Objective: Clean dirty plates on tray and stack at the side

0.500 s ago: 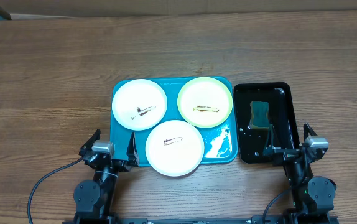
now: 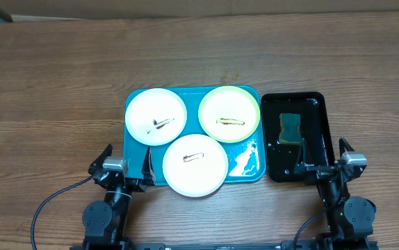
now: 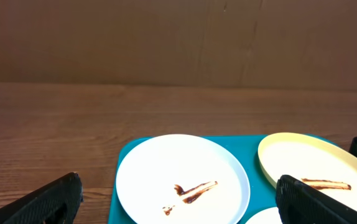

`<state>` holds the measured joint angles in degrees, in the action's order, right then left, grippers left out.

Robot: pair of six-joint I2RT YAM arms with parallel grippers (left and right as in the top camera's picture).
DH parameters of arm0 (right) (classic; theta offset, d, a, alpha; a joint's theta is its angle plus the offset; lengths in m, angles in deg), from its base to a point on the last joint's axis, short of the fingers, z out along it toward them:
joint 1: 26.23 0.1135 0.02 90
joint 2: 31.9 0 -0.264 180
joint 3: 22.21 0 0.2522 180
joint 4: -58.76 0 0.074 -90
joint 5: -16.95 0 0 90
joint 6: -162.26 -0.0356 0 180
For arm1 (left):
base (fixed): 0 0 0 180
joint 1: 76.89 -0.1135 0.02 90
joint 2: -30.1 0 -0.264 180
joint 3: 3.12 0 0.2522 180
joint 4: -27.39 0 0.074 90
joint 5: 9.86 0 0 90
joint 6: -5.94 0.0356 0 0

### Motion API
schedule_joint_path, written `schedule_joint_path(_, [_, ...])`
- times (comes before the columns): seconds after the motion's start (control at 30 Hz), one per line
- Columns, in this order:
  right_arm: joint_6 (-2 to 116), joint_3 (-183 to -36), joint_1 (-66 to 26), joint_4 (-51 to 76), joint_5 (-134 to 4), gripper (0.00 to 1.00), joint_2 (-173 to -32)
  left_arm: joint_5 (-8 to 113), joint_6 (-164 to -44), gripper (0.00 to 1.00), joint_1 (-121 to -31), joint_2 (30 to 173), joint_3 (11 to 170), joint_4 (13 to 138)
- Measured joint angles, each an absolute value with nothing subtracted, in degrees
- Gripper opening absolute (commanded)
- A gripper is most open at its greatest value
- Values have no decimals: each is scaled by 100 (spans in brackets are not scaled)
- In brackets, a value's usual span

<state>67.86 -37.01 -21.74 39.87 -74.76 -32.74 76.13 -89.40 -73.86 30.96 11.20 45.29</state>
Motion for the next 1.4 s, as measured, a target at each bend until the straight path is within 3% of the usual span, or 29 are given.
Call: schedule_joint_path(1.4, [6690,-3701,-2174,3985,-7356,100,-3274,7613,-8951,100,-7386,3096,1120,4527])
